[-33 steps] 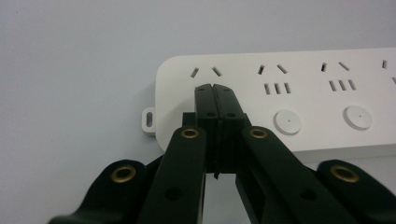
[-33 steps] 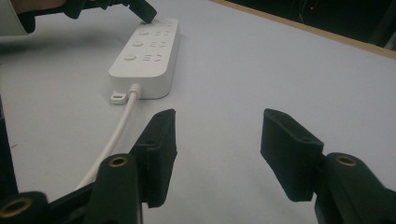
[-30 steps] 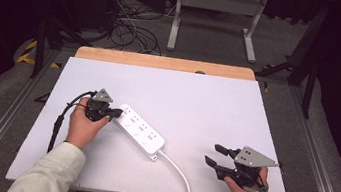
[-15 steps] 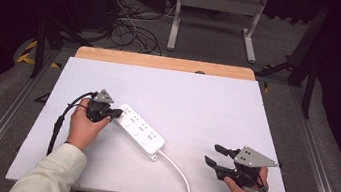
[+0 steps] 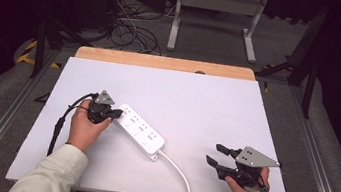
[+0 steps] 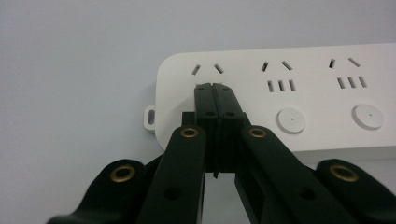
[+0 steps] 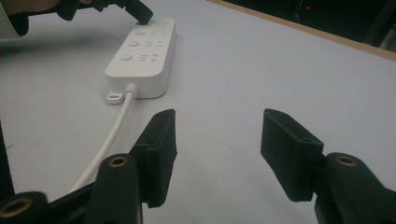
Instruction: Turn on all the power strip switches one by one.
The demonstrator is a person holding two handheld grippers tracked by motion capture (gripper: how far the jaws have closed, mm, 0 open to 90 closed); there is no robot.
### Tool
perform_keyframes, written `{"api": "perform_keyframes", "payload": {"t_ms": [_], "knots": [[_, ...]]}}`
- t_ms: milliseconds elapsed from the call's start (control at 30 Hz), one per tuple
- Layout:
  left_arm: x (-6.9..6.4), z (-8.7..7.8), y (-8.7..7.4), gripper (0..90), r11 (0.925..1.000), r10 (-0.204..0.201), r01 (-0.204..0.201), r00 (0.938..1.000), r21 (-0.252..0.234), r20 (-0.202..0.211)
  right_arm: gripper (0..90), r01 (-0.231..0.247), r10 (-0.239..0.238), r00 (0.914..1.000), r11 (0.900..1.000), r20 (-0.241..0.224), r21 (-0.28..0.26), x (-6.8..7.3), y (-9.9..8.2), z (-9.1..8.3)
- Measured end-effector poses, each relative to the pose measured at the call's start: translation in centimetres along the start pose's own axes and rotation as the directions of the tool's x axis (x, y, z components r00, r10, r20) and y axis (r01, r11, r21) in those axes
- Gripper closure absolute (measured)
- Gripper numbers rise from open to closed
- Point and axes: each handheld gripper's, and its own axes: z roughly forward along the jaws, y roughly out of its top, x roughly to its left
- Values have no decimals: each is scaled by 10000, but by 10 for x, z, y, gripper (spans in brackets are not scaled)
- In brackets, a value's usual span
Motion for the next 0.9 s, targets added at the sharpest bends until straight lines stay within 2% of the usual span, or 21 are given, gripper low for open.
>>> {"api": "perform_keyframes", "payload": {"t_ms": [300, 533, 633, 800, 833, 900], "knots": [[1, 0, -1, 900, 9999, -94, 94, 10000, -45, 20, 460, 0, 0, 10000, 10000, 3, -15, 0, 0, 0], [3, 0, -1, 900, 9994, -347, 347, 9992, 4, 204, 460, -11, 11, 10000, 10000, -5, -2, 0, 0, 0], [2, 0, 0, 900, 9998, -153, 152, 9998, 115, 91, 460, 6, -6, 10000, 10000, 8, 0, 1, 1, -1], [8, 0, -2, 900, 9978, -651, 657, 9963, -88, 564, 460, 33, -33, 10000, 10000, -22, 12, 1, 1, -1], [11, -3, -2, 900, 9967, -796, 802, 9955, -108, 512, 460, 32, -32, 10000, 10000, -18, 3, 1, 1, -1], [11, -5, -2, 900, 9968, -751, 761, 9965, -262, 376, 460, 8, -8, 10000, 10000, -12, -32, 1, 1, -1]]}}
